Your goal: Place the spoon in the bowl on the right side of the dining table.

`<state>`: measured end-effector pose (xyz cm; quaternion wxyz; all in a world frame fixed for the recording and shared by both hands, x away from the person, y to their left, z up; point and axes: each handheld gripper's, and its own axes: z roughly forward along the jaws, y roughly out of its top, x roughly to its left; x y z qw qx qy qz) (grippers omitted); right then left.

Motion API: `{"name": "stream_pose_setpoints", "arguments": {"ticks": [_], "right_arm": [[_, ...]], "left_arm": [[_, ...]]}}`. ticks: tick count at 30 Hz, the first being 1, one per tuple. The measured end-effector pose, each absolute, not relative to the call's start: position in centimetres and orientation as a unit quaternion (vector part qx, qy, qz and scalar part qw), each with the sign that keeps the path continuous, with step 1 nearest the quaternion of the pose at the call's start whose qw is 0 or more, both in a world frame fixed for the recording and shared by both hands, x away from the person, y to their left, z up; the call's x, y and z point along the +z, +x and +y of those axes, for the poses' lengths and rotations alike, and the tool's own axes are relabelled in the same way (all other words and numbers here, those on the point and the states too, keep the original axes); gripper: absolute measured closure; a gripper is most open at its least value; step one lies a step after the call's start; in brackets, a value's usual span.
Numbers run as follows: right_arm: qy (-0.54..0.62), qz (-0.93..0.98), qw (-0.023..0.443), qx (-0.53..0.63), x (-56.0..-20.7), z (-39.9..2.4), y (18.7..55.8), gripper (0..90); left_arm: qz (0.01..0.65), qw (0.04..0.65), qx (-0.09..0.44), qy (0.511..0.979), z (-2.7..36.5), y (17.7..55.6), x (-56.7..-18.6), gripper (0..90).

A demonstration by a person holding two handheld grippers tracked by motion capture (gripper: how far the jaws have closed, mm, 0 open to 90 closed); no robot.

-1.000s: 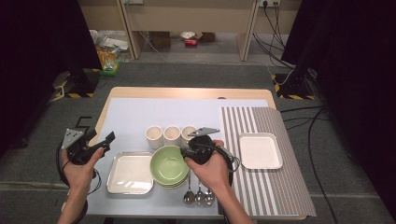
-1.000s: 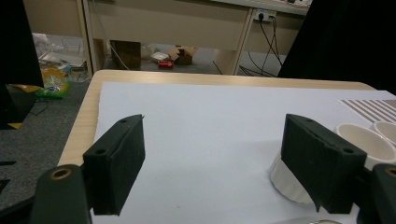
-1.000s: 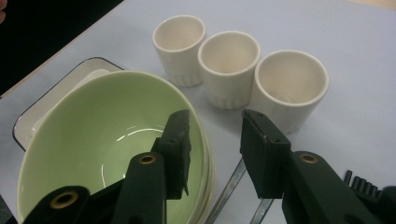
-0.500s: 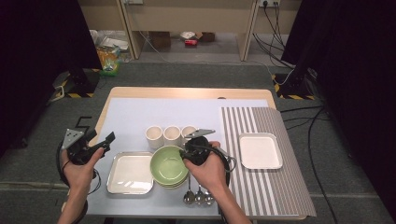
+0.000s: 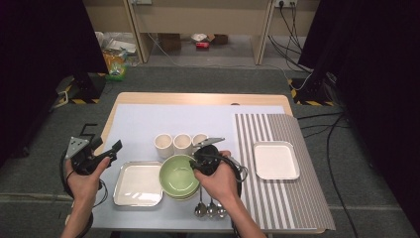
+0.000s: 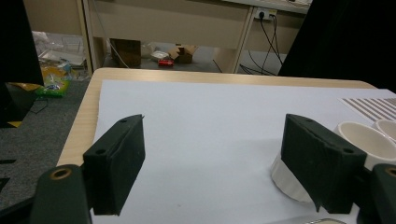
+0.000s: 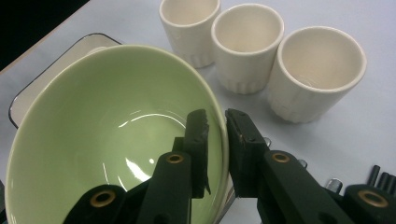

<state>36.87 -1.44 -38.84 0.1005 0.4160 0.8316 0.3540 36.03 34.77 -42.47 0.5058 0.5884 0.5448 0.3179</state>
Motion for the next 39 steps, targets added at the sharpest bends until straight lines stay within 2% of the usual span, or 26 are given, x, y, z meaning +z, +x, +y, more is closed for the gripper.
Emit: {"name": "stream_pose_setpoints", "arguments": {"ticks": [39], "right_arm": [[0.404,0.842,0.112,0.339,-38.68,-1.35,36.67,85.4]], "left_arm": [[0.545,0.505,0.319,0.589,34.73,36.05,-42.54,21.2]]}}
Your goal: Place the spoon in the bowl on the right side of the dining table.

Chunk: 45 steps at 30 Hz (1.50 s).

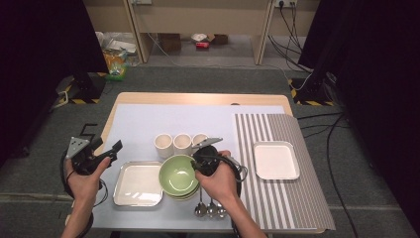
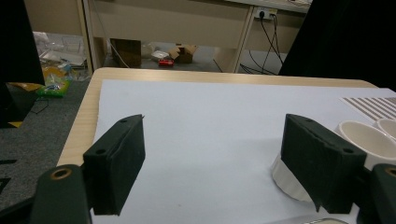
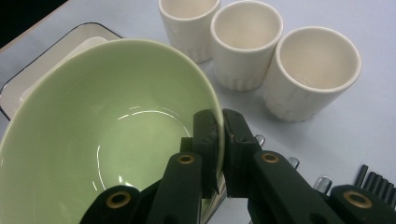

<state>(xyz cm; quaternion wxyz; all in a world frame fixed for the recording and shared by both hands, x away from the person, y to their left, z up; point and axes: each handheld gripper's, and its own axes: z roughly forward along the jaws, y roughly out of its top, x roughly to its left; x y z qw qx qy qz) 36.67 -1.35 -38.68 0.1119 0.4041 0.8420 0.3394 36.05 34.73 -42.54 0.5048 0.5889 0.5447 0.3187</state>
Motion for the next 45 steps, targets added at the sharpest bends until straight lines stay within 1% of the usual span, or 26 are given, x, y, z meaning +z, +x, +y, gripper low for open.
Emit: {"name": "stream_pose_setpoints", "arguments": {"ticks": [10,20,45], "right_arm": [[0.398,0.84,0.119,0.35,-38.5,-1.4,36.6,85.5],[0.383,0.834,0.126,0.378,-37.6,-1.7,36.4,85.5],[0.404,0.801,0.135,0.422,-35.6,-2.9,36.6,85.5]], "left_arm": [[0.546,0.505,0.32,0.587,34.8,36.0,-42.5,21.2],[0.547,0.505,0.322,0.585,35.0,35.8,-42.4,21.2],[0.549,0.504,0.324,0.582,35.3,35.7,-42.4,21.2]]}}
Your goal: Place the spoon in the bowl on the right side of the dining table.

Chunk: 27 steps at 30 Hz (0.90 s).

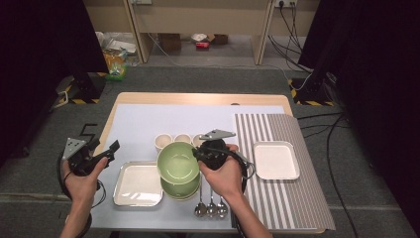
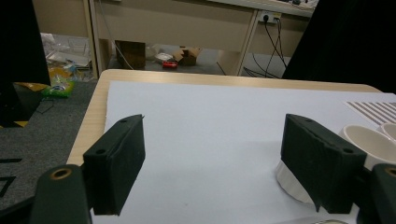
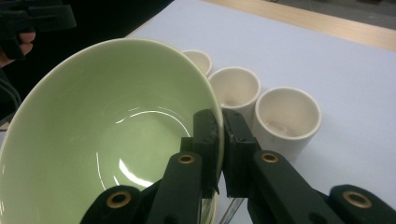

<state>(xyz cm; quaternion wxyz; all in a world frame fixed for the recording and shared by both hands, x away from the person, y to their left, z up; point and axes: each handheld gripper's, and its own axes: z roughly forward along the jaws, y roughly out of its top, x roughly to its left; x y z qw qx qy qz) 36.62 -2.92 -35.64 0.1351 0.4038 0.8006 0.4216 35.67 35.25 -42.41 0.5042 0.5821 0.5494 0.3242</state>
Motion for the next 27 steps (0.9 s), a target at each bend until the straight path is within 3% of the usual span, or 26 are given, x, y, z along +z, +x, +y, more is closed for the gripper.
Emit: {"name": "stream_pose_setpoints", "arguments": {"ticks": [27], "right_arm": [[0.431,0.767,0.153,0.451,-34.1,-5.1,37.8,85.6]], "left_arm": [[0.55,0.503,0.324,0.582,35.2,35.7,-42.5,21.2]]}}
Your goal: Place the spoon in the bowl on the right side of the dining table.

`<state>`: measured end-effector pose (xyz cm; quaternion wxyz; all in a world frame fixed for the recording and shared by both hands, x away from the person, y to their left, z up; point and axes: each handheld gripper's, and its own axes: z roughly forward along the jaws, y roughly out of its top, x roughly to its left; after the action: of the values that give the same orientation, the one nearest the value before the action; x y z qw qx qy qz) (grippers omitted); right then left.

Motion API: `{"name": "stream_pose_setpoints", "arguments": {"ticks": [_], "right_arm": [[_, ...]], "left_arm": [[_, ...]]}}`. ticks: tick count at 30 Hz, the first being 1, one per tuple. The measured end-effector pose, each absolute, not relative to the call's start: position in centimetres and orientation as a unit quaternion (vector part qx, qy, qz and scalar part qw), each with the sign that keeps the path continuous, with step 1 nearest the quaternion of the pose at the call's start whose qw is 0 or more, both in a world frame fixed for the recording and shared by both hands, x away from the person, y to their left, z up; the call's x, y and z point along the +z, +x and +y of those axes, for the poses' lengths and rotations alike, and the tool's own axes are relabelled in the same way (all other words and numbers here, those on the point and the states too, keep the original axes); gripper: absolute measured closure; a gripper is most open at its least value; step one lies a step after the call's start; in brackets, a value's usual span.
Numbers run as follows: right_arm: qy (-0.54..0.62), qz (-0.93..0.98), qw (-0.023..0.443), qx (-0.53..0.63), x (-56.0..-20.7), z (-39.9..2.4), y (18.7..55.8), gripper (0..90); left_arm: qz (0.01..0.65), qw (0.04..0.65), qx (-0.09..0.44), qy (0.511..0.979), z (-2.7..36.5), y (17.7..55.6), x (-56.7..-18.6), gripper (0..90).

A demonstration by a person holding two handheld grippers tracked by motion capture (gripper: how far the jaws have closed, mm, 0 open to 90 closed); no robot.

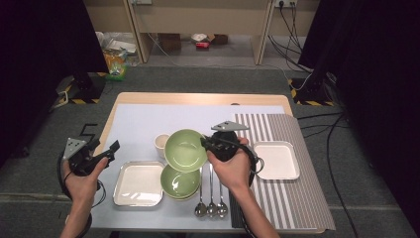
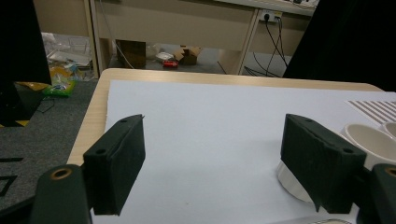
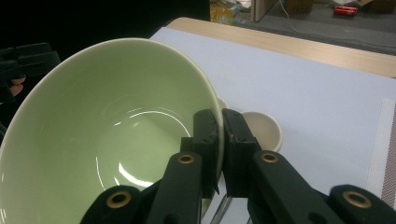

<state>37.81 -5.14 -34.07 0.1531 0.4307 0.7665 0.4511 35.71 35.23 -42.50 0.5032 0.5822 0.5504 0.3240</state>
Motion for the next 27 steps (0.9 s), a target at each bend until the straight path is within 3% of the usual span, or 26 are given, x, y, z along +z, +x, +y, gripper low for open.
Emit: {"name": "stream_pose_setpoints", "arguments": {"ticks": [27], "right_arm": [[0.456,0.744,0.169,0.459,-33.5,-7.3,38.7,85.6]], "left_arm": [[0.551,0.503,0.325,0.581,35.3,35.7,-42.5,21.3]]}}
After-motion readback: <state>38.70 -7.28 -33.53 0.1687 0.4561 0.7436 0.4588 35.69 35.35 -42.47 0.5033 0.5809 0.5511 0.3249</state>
